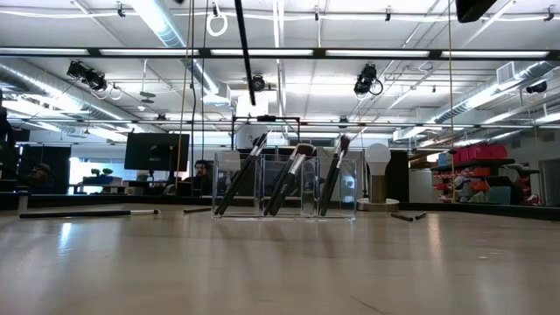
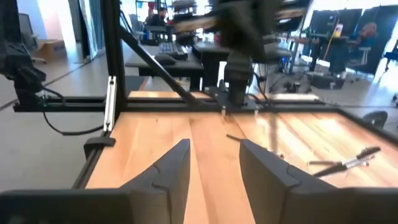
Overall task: Put items in baskets/containers
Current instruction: Put the eyeshadow brush into the transparent organizer
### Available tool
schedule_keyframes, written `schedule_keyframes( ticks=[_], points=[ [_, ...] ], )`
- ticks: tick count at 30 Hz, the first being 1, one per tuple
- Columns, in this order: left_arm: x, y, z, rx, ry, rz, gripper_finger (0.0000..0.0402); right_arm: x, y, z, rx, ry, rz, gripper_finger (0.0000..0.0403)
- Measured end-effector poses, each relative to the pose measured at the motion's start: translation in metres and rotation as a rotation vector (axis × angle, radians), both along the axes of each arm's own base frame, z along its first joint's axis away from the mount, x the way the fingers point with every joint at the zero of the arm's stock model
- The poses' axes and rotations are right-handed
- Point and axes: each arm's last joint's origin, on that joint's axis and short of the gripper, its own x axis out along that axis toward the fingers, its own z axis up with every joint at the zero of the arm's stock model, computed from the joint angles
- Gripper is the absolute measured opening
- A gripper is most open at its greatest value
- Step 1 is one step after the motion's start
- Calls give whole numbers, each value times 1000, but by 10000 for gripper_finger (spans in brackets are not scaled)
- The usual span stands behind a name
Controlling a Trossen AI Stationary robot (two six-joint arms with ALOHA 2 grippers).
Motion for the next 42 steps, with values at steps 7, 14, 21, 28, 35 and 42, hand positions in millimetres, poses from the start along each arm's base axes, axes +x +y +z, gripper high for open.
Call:
schedule_keyframes(
  ticks=[7,14,21,28,35,42],
  points=[
    [12,74,0,-59,156,57,14,3,-5,-6,29,42,-22,131],
    [17,108,-14,-144,298,56,15,3,-5,-7,38,45,-24,121],
    [25,118,-29,-248,387,-12,26,3,-4,-7,47,51,1,118],
    [39,126,-51,-251,454,23,28,3,-4,-9,55,63,18,118],
    [45,134,-59,-252,468,47,32,3,-4,-10,51,73,21,118],
    [44,147,-56,-231,442,127,85,3,-4,-11,62,82,18,118]
  ],
)
